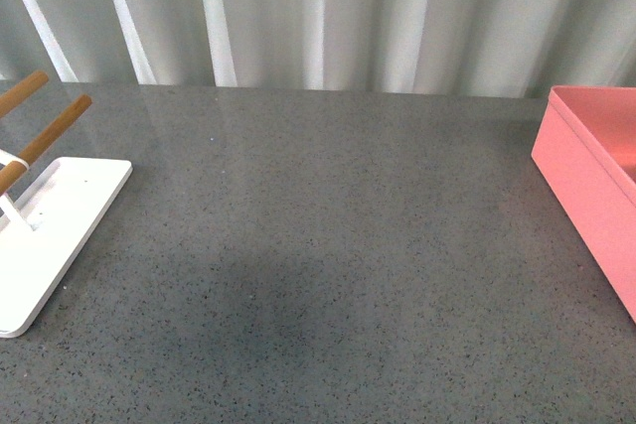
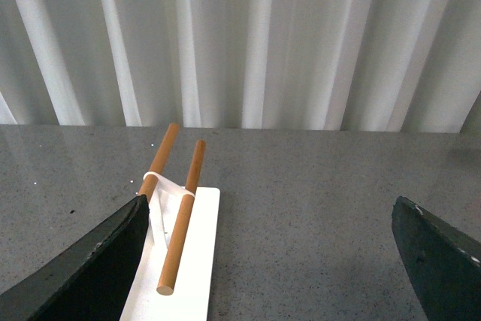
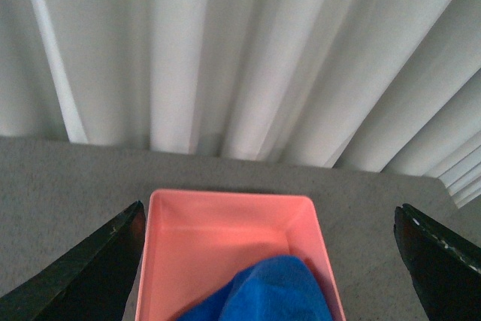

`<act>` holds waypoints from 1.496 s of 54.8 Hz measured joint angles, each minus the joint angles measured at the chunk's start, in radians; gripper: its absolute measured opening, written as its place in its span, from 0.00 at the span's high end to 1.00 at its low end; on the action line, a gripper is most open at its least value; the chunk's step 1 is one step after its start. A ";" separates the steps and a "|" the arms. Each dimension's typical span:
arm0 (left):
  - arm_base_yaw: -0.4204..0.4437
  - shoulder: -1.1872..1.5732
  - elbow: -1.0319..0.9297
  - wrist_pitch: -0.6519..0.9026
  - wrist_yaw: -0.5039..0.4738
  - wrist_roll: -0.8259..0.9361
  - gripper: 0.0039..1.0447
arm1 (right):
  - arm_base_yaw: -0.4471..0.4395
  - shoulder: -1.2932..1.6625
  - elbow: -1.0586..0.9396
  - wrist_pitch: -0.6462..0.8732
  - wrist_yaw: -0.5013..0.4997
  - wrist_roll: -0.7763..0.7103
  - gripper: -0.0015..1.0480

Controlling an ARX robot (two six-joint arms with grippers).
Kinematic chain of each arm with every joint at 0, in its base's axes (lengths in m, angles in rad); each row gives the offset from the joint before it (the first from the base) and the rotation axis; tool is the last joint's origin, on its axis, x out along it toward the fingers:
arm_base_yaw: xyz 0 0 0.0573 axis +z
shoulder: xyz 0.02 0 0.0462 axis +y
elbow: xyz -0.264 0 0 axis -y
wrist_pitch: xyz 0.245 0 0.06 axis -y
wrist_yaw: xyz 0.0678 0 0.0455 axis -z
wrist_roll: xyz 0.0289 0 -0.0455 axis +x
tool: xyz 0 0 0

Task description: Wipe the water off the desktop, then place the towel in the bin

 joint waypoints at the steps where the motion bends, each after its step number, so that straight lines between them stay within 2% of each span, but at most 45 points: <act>1: 0.000 0.000 0.000 0.000 0.000 0.000 0.06 | 0.000 -0.011 -0.035 0.047 -0.028 0.016 0.09; 4: 0.000 0.000 0.000 0.000 0.000 0.000 0.06 | 0.005 -0.048 -0.137 0.208 -0.084 0.079 0.18; 9: 0.000 0.000 0.000 0.000 0.001 0.000 0.06 | 0.048 -0.154 -0.324 0.409 -0.067 0.172 0.33; 18: 0.000 0.000 0.000 0.000 -0.001 0.000 0.06 | 0.113 -0.327 -0.552 0.476 -0.034 0.219 0.60; 26: 0.000 0.000 0.000 0.000 0.000 0.000 0.06 | 0.126 -0.380 -0.651 0.494 -0.006 0.229 0.82; 29: 0.000 0.000 0.000 0.000 0.000 0.000 0.06 | 0.162 -0.413 -0.687 0.496 0.053 0.231 0.92; 31: 0.000 0.000 0.000 0.000 0.000 0.000 0.06 | 0.175 -0.430 -0.702 0.498 0.058 0.230 0.97; 51: 0.000 0.000 0.000 0.000 0.000 0.000 0.06 | 0.199 -0.599 -0.834 0.466 0.060 0.233 0.97; 77: 0.000 0.000 0.000 0.000 -0.001 0.000 0.06 | 0.199 -0.837 -0.917 0.314 0.061 0.233 0.97; 82: 0.000 0.000 0.000 0.000 0.000 0.000 0.06 | 0.199 -0.872 -0.933 0.322 0.061 0.234 0.97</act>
